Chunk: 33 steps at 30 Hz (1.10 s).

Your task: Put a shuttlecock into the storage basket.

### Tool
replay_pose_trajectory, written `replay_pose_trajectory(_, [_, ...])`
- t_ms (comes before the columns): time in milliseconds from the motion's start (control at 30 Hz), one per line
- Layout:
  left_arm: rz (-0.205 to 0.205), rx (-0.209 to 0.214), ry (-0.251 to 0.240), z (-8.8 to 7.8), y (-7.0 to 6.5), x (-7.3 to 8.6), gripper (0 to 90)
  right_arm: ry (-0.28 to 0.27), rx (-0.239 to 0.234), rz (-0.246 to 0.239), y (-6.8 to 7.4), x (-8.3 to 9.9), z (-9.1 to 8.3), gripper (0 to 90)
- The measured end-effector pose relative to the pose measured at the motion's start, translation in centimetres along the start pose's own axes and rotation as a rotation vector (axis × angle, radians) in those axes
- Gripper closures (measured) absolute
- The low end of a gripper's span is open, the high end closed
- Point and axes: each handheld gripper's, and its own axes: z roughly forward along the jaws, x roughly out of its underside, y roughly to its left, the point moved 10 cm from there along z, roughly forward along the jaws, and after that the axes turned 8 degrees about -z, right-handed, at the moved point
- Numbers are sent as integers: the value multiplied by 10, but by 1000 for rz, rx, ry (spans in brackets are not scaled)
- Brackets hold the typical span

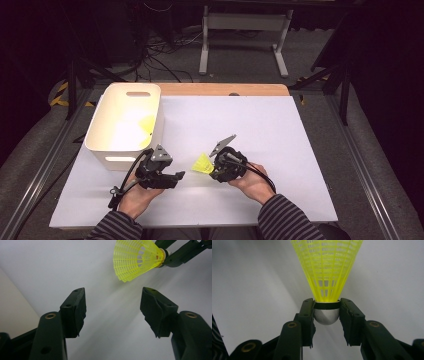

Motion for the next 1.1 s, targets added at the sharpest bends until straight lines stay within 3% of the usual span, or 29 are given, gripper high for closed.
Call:
replay_pose_trajectory(400, [36, 35, 32, 8, -8, -1, 481, 4, -11, -29, 7, -11, 4, 650])
replay_pose_trajectory(933, [85, 72, 59, 12, -13, 1, 731, 4, -33, -57, 15, -22, 10, 650])
replay_pose_trajectory(1100, [101, 65, 65, 13, -13, 1, 774, 8, -36, -58, 14, -21, 11, 650])
